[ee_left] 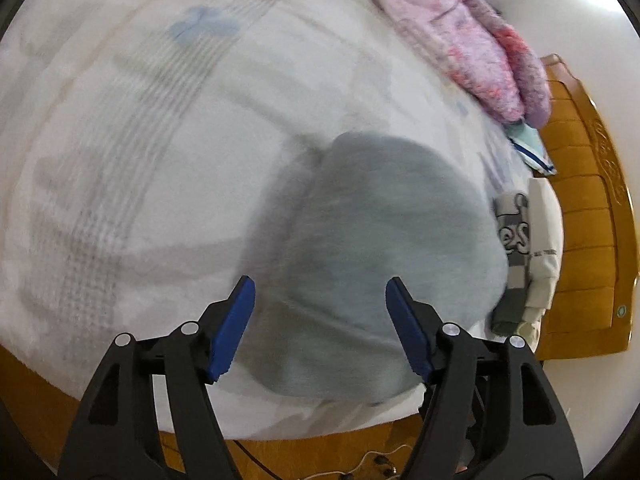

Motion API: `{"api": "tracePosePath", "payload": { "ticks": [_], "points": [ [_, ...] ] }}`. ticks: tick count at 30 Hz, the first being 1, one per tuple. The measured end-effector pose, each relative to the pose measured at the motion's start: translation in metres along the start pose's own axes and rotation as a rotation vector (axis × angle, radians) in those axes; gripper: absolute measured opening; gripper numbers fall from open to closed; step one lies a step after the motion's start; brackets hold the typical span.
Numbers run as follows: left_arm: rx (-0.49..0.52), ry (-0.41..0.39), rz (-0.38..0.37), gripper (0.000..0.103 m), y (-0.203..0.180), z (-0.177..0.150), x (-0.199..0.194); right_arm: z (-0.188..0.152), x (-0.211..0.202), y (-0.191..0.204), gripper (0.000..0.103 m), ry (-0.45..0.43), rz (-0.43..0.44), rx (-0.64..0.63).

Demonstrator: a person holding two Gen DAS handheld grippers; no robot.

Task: Fold large clothes

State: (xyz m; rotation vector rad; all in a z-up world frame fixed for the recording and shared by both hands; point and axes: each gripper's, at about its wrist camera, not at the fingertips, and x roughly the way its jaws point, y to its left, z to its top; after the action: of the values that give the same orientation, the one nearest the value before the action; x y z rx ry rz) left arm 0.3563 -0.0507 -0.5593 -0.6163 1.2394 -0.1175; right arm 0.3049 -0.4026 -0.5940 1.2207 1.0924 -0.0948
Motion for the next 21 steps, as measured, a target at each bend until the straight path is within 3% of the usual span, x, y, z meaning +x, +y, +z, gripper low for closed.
{"api": "tracePosePath", "payload": {
  "ticks": [3,5,10,15,21],
  "points": [
    [0.055,-0.011,-0.049,0.069,-0.023,0.006,-0.005,0.013,-0.022,0.025,0.031,-0.039,-0.057,-0.173],
    [0.091,0.013,-0.076,0.068,-0.038,0.01,0.003,0.016,-0.026,0.043,0.031,-0.051,-0.032,-0.282],
    [0.15,0.075,0.006,0.067,-0.058,0.015,0.045,0.029,0.013,0.092,0.031,0.02,-0.025,-0.503],
    [0.182,0.073,0.089,0.067,-0.064,0.032,0.074,0.055,0.082,0.098,0.027,0.086,-0.172,-0.579],
    [0.147,0.093,0.073,0.067,-0.064,0.044,0.086,0.078,0.102,0.089,0.021,0.119,-0.224,-0.559]
  ]
}}
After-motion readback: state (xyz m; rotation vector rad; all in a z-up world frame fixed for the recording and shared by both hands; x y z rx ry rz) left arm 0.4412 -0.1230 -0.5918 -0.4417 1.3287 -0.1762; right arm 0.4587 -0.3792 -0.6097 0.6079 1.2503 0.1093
